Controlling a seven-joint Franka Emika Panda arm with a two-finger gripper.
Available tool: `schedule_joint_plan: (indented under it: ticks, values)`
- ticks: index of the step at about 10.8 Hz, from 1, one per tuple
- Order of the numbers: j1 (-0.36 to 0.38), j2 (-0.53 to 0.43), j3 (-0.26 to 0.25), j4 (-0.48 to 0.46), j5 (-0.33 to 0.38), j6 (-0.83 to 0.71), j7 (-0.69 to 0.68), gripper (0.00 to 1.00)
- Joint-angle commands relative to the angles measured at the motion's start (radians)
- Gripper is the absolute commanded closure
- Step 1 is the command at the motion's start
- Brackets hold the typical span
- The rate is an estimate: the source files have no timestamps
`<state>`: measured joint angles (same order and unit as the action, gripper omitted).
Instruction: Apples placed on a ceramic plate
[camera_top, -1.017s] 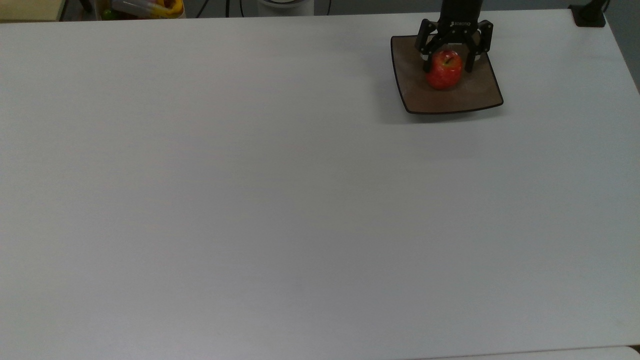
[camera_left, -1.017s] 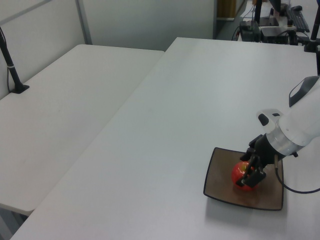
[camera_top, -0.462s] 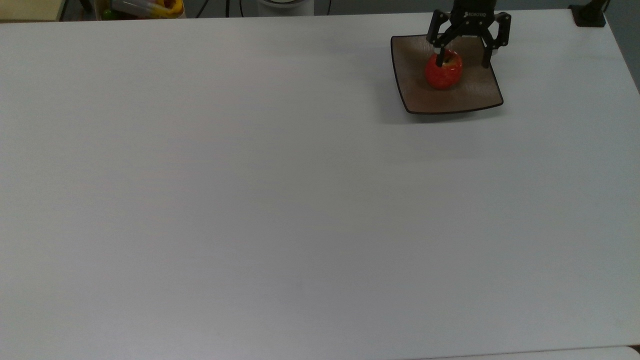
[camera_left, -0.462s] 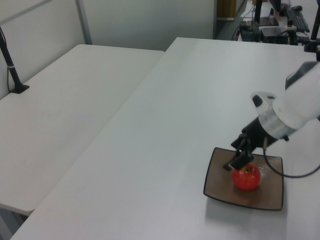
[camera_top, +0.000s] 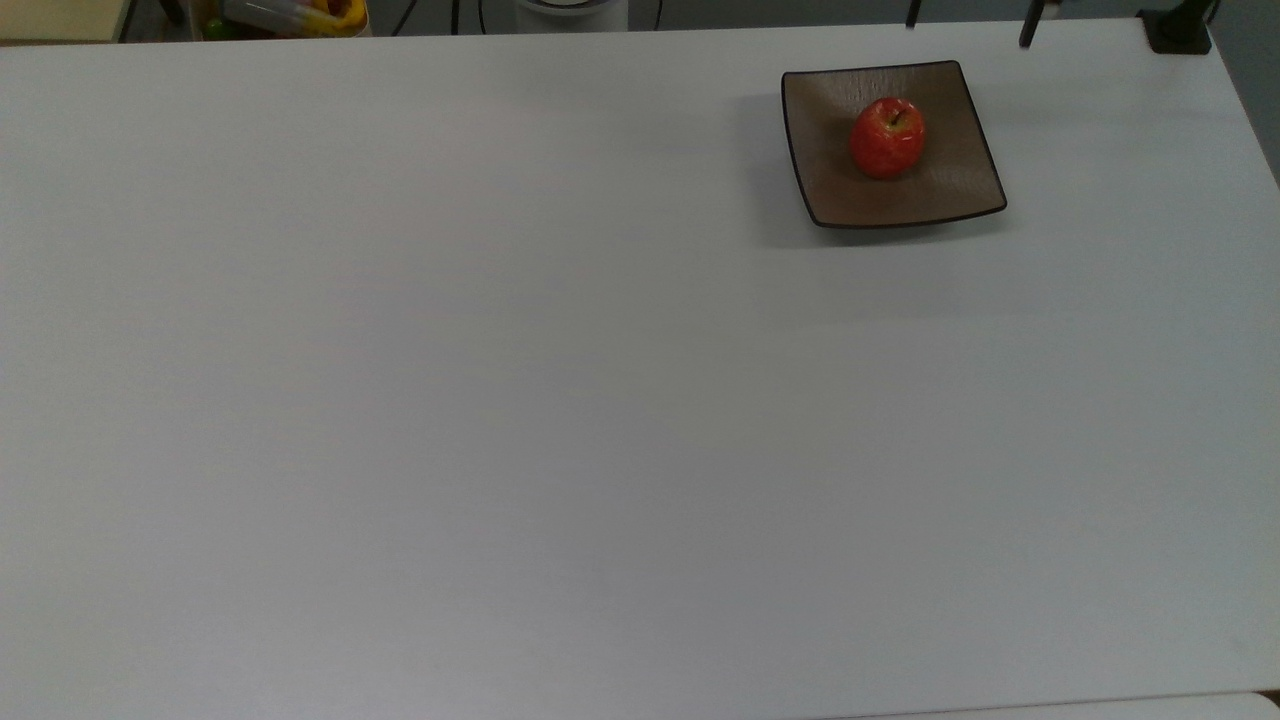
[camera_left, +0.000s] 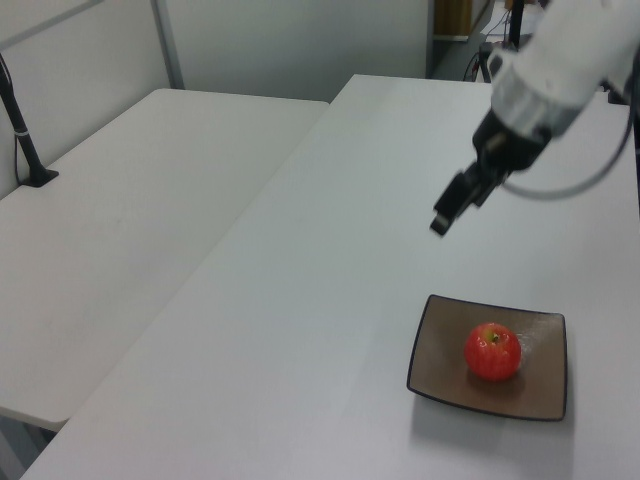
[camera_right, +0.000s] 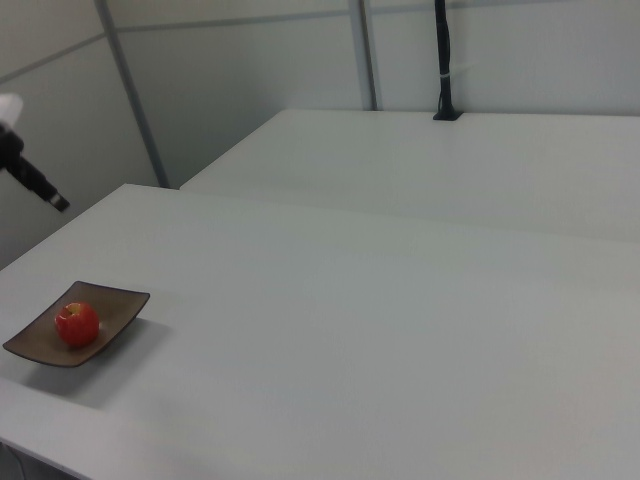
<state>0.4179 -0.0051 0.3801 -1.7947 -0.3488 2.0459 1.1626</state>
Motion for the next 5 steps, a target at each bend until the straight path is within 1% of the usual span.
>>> schedule_joint_plan:
  ticks: [1,2,3,4,5]
  values:
    - [-0.025,-0.028,-0.083,0.211,0.204,-0.295,-0.135,0.0]
    - [-0.025,-0.048,-0.134,0.266,0.258,-0.375,-0.161,0.0]
    - [-0.025,-0.076,-0.191,0.297,0.284,-0.435,-0.208,0.0]
    - [-0.025,-0.108,-0.243,0.301,0.294,-0.464,-0.278,0.0]
    - [-0.028,-0.146,-0.303,0.292,0.326,-0.48,-0.358,0.0]
